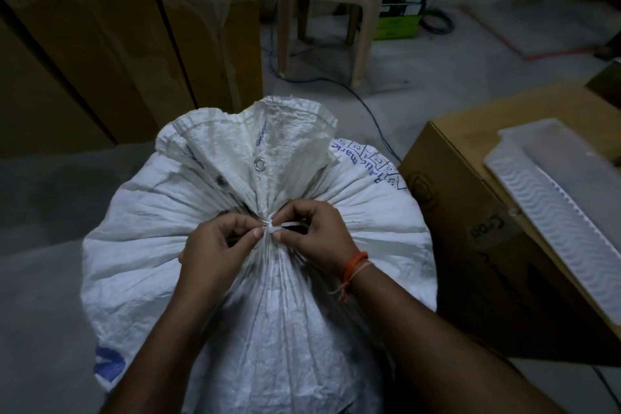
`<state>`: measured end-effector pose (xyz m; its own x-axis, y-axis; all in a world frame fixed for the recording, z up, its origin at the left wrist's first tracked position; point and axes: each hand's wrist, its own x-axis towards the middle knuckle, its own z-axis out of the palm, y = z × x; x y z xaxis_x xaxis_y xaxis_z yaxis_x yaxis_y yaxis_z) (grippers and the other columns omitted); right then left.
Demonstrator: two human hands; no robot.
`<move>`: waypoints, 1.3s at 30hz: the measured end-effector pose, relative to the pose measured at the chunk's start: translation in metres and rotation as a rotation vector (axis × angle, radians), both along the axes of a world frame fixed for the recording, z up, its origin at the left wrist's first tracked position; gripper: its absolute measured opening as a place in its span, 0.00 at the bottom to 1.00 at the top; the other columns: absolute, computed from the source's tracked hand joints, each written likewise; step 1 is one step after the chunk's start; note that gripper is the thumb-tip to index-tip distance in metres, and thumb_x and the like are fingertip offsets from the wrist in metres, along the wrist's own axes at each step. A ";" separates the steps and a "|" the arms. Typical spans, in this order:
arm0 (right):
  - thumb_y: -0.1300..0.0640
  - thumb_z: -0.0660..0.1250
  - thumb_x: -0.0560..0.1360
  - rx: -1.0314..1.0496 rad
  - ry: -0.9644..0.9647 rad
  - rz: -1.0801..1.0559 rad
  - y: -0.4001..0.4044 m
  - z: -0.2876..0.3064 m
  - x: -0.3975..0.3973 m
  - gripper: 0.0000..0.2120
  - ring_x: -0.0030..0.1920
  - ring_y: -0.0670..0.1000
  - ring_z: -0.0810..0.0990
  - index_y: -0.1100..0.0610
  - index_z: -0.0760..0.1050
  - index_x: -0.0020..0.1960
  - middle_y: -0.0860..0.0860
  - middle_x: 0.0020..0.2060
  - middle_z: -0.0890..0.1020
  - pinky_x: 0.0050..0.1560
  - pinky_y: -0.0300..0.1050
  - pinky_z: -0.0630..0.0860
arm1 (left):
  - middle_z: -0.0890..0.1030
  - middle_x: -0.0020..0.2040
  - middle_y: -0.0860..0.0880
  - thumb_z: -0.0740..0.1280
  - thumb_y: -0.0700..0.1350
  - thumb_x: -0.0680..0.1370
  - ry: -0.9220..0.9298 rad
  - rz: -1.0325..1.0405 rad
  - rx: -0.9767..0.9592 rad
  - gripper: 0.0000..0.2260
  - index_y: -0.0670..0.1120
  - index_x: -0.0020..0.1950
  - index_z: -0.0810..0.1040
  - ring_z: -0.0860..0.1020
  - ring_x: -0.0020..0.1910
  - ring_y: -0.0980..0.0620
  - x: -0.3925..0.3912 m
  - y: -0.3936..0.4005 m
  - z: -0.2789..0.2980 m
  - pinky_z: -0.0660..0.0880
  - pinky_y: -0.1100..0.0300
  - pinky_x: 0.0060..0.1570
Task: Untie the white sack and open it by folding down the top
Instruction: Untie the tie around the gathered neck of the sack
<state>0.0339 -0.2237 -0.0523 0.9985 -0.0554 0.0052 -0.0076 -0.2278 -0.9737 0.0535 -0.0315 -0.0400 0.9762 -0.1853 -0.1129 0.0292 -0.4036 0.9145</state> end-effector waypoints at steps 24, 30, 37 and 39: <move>0.59 0.79 0.71 -0.116 -0.050 0.011 -0.002 0.000 0.004 0.05 0.45 0.48 0.87 0.55 0.83 0.44 0.48 0.40 0.87 0.52 0.50 0.84 | 0.90 0.50 0.54 0.76 0.59 0.72 0.036 0.042 0.003 0.17 0.56 0.57 0.82 0.88 0.53 0.56 -0.014 -0.008 0.029 0.84 0.42 0.63; 0.57 0.80 0.66 -0.364 -0.199 0.030 -0.007 0.011 0.004 0.12 0.43 0.45 0.79 0.50 0.78 0.40 0.48 0.41 0.82 0.44 0.40 0.74 | 0.88 0.48 0.61 0.72 0.64 0.69 0.016 0.081 0.125 0.17 0.61 0.55 0.81 0.87 0.51 0.59 -0.014 -0.009 0.040 0.81 0.38 0.64; 0.57 0.81 0.65 -0.411 -0.177 0.007 -0.009 0.009 0.004 0.08 0.43 0.40 0.76 0.54 0.82 0.38 0.46 0.42 0.77 0.44 0.29 0.70 | 0.87 0.43 0.60 0.72 0.55 0.82 -0.161 0.083 0.381 0.04 0.59 0.55 0.81 0.86 0.49 0.52 -0.019 -0.016 0.028 0.69 0.43 0.67; 0.58 0.81 0.66 -0.403 -0.168 0.010 -0.009 0.011 0.004 0.07 0.44 0.40 0.77 0.54 0.83 0.38 0.47 0.43 0.78 0.45 0.31 0.72 | 0.87 0.44 0.59 0.72 0.53 0.83 -0.159 0.083 0.391 0.04 0.58 0.58 0.81 0.86 0.51 0.51 -0.018 -0.016 0.025 0.64 0.47 0.65</move>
<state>0.0384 -0.2328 -0.0417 0.9823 -0.0063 0.1872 0.1476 -0.5893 -0.7943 0.0350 -0.0477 -0.0154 0.9969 -0.0789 -0.0056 -0.0533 -0.7229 0.6889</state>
